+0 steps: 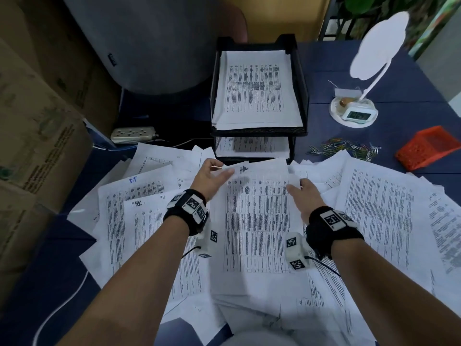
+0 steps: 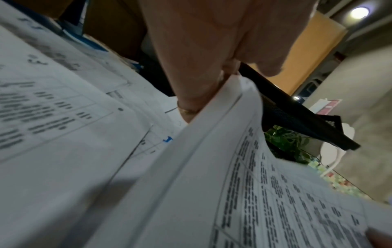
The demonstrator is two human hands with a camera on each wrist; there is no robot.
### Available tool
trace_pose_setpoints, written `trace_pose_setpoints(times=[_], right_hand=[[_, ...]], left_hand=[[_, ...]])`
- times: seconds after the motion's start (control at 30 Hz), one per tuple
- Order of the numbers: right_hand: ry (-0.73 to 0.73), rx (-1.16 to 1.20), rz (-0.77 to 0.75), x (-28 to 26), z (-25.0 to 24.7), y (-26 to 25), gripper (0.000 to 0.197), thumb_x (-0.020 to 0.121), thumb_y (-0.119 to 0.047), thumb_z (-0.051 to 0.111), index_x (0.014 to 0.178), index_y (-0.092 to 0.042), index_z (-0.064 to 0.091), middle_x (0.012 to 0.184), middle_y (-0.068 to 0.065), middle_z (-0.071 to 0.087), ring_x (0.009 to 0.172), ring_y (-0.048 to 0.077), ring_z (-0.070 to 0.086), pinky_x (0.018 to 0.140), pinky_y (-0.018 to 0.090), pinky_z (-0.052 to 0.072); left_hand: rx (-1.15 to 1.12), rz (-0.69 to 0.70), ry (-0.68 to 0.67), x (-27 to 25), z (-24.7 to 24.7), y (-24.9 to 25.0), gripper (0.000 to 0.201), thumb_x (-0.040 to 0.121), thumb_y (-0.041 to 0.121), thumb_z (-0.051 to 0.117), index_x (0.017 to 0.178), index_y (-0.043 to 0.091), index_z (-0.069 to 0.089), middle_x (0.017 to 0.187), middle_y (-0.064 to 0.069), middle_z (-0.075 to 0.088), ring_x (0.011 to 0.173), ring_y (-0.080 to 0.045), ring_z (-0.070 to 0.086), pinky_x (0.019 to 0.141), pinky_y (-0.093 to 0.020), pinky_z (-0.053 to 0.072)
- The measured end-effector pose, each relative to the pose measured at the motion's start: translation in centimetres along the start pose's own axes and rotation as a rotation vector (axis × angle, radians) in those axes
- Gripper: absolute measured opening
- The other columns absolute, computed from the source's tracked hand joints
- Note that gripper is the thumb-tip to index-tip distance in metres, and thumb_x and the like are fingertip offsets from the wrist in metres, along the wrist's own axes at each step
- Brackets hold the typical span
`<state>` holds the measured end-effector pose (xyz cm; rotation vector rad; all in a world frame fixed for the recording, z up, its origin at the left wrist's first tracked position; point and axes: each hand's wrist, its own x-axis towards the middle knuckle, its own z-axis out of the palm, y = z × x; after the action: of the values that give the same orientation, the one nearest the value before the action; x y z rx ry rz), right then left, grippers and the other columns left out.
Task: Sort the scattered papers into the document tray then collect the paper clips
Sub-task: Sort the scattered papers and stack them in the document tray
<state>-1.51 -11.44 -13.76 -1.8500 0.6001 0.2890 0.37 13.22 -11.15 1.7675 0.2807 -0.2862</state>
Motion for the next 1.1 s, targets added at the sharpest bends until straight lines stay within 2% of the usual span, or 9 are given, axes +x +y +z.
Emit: trace_pose_setpoints(times=[0.1,0.2,0.33,0.47,0.6,0.7,0.77,0.9,1.1], right_hand=[[-0.002,0.097,-0.027,-0.4,0.1,-0.2,0.035,0.093,-0.024,0.058,0.121,-0.008,0.044,0.112,0.009,0.051,0.098,0.022,0.049,0.076,0.029,0.041],[-0.12,0.117,0.053,-0.2,0.0,0.2,0.049,0.086,-0.018,0.069,0.128,-0.007,0.046,0.123,0.009,0.058,0.111,0.026,0.056,0.097,0.044,0.046],[-0.184,-0.179,0.058,0.8,0.4,1.1,0.054,0.078,-0.02,0.073,0.124,-0.001,0.054,0.126,0.016,0.059,0.112,0.031,0.059,0.098,0.046,0.047],[-0.166,-0.347,0.095,0.7,1.0,0.3,0.07,0.088,-0.011,0.064,0.144,0.007,0.027,0.147,0.019,0.037,0.133,0.033,0.04,0.108,0.037,0.035],[-0.163,-0.367,0.121,1.6,1.2,1.1,0.07,0.089,-0.008,0.062,0.145,0.009,0.022,0.15,0.02,0.032,0.135,0.034,0.037,0.11,0.037,0.034],[-0.187,-0.342,0.131,2.0,1.1,1.5,0.074,0.089,-0.007,0.062,0.147,0.006,0.018,0.153,0.018,0.027,0.138,0.033,0.033,0.112,0.038,0.031],[-0.197,-0.327,0.131,1.9,1.1,1.4,0.075,0.089,-0.006,0.062,0.148,0.005,0.016,0.153,0.017,0.026,0.138,0.032,0.033,0.112,0.038,0.032],[-0.189,-0.298,0.14,2.0,1.0,1.5,0.076,0.089,-0.008,0.062,0.148,0.003,0.017,0.153,0.015,0.028,0.136,0.031,0.035,0.109,0.037,0.035],[-0.215,-0.349,0.076,2.1,0.8,1.7,0.064,0.085,-0.009,0.063,0.143,-0.002,0.035,0.136,0.014,0.051,0.116,0.028,0.055,0.101,0.039,0.045]], left_hand=[[0.027,-0.002,0.03,0.0,-0.4,-0.2,0.036,0.075,0.036,0.076,0.101,0.027,0.053,0.118,-0.002,0.056,0.099,-0.022,0.059,0.089,-0.04,0.051],[-0.055,-0.04,0.04,0.4,-1.4,-1.1,0.041,0.058,0.045,0.079,0.091,0.031,0.06,0.11,-0.01,0.067,0.096,-0.03,0.065,0.088,-0.053,0.052],[-0.01,0.012,0.126,-0.5,-2.4,-1.1,0.014,0.081,0.031,0.07,0.089,0.027,0.06,0.082,-0.002,0.06,0.08,-0.021,0.057,0.078,-0.034,0.048],[0.506,-0.059,0.225,-0.4,-4.4,-2.9,0.026,0.093,0.016,0.054,0.119,0.014,0.053,0.113,-0.005,0.058,0.105,-0.024,0.056,0.086,-0.032,0.046],[1.204,-0.226,-0.031,-0.7,-7.6,-3.6,0.07,0.078,0.023,0.069,0.138,0.027,0.033,0.135,-0.007,0.045,0.124,-0.03,0.045,0.104,-0.051,0.035],[1.3,-0.258,-0.121,-0.7,-9.2,-3.6,0.09,0.065,0.037,0.082,0.139,0.029,0.031,0.136,-0.008,0.044,0.128,-0.031,0.042,0.107,-0.053,0.03],[1.306,-0.243,-0.105,-0.6,-9.5,-3.6,0.083,0.067,0.039,0.081,0.135,0.026,0.035,0.131,-0.009,0.047,0.124,-0.033,0.044,0.106,-0.05,0.032],[1.254,-0.096,-0.021,-0.7,-9.8,-2.3,0.025,0.092,0.029,0.056,0.115,0.018,0.056,0.111,-0.008,0.061,0.104,-0.028,0.057,0.094,-0.037,0.044],[1.196,0.229,0.208,0.0,-10.2,6.2,0.025,0.094,0.02,0.051,0.117,0.018,0.06,0.112,-0.009,0.065,0.104,-0.031,0.059,0.094,-0.039,0.04]])
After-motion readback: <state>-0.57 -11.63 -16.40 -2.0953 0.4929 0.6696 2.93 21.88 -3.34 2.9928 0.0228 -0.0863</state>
